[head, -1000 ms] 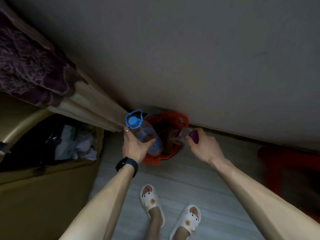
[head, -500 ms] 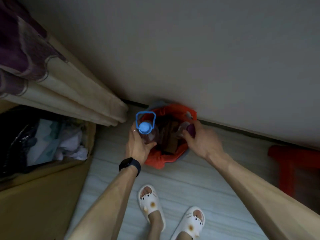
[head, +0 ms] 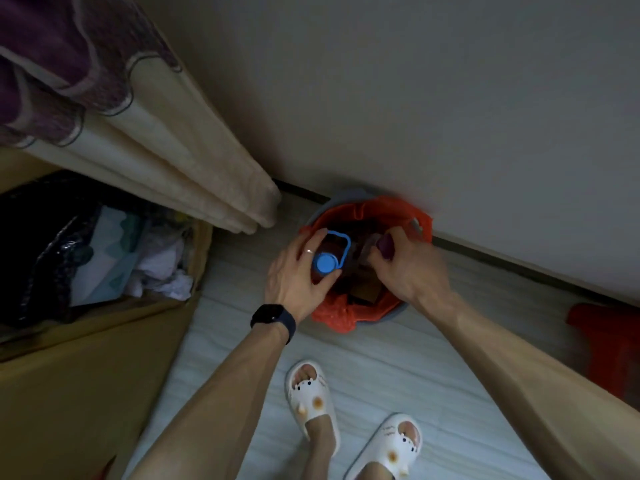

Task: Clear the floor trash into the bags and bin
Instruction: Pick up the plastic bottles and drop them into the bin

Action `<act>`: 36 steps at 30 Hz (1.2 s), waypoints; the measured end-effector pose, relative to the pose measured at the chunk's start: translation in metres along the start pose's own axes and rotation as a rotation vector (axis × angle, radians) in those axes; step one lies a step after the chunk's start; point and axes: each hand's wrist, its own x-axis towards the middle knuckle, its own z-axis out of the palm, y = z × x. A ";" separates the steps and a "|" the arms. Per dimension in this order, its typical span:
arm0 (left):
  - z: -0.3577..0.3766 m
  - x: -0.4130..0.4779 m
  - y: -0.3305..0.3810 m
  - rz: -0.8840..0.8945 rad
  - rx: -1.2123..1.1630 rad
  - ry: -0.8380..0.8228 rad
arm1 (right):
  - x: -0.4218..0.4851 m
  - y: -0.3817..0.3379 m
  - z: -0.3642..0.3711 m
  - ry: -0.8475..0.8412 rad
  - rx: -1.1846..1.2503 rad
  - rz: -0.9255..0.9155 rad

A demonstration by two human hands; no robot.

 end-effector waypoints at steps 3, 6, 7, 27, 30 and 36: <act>-0.004 0.019 -0.002 0.096 0.130 -0.075 | -0.005 -0.002 0.008 -0.076 0.027 0.027; -0.005 0.036 -0.002 0.009 0.069 -0.155 | -0.013 -0.004 0.026 -0.163 0.009 -0.031; -0.005 0.041 -0.001 -0.037 0.019 -0.172 | -0.016 -0.005 0.034 -0.209 0.011 -0.064; -0.031 -0.016 0.007 -0.233 0.077 -0.368 | -0.059 0.013 0.010 -0.514 -0.011 -0.096; -0.056 -0.035 0.046 -0.225 0.125 -0.369 | -0.068 0.005 -0.042 -0.427 -0.099 -0.177; -0.149 -0.095 0.132 -0.229 0.232 -0.257 | -0.120 -0.044 -0.158 -0.200 -0.180 -0.369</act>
